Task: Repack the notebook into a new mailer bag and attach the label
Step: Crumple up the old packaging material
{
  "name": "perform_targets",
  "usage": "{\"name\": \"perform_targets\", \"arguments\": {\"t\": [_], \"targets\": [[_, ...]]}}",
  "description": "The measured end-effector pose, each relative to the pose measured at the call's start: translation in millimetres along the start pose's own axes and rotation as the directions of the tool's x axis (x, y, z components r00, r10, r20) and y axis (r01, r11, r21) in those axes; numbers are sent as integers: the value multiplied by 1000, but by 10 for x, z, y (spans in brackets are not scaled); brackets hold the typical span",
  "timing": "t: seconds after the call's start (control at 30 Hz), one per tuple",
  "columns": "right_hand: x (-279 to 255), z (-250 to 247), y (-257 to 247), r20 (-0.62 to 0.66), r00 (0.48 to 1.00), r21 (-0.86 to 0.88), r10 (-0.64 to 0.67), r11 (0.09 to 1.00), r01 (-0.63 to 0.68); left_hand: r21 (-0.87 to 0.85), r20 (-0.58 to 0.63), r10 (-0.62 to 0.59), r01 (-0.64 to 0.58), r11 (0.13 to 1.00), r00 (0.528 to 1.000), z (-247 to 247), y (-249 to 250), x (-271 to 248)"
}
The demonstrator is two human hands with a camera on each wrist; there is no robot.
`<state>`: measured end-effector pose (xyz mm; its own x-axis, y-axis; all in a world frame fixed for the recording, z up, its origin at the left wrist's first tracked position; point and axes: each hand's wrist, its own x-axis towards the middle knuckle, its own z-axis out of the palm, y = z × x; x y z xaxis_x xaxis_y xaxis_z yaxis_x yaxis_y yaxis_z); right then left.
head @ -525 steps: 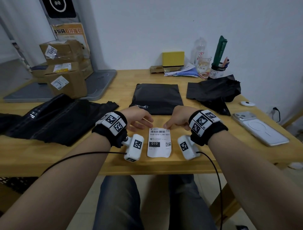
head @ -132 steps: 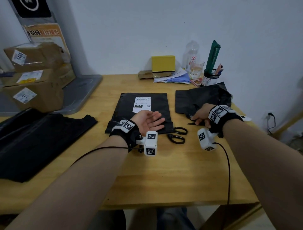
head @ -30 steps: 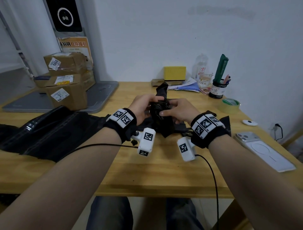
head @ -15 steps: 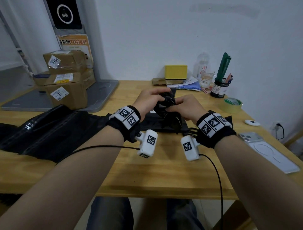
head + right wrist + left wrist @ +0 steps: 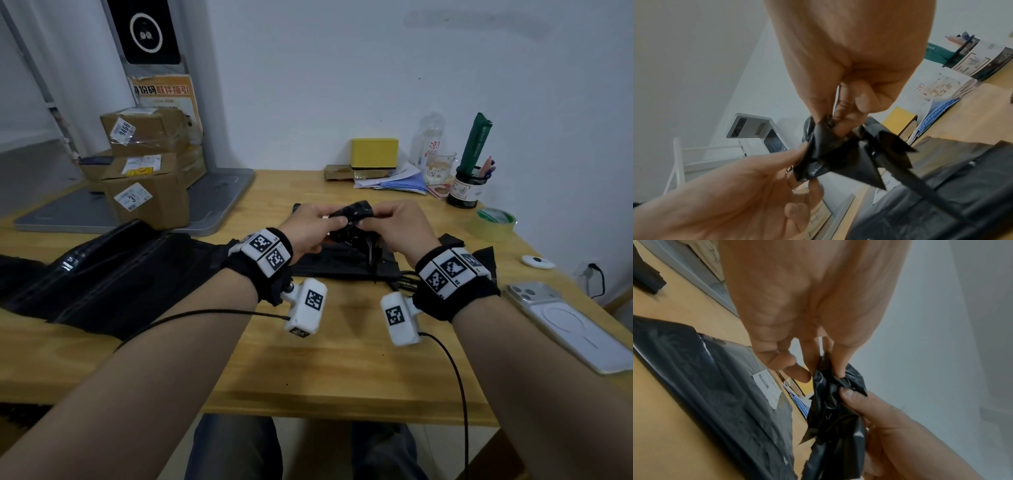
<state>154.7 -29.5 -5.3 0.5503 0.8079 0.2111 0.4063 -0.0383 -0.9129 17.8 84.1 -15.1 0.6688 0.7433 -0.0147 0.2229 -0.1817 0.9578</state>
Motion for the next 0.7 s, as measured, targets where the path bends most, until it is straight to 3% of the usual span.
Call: {"name": "perform_targets", "arguments": {"t": [0.13,0.3,0.47,0.57,0.63,0.7], "targets": [[50,17,66,-17,999,-3,35,999,-35,20,-13,-11,12,1000,1000,19,-11,23],[93,-53,116,-40,995,116,87,990,-82,85,-55,16,-11,996,998,111,55,16],[110,-212,140,52,988,177,144,973,-151,52,-1,2,-2,999,1000,285,91,12],[87,-327,172,108,980,197,170,962,-189,-10,-50,-6,6,1000,999,370,63,56],[78,-428,190,78,982,87,175,980,-181,-68,-92,-17,11,998,996,425,33,92],[93,-556,221,-28,985,-123,169,977,-171,-132,-127,-34,17,991,991,468,4,126]]}}
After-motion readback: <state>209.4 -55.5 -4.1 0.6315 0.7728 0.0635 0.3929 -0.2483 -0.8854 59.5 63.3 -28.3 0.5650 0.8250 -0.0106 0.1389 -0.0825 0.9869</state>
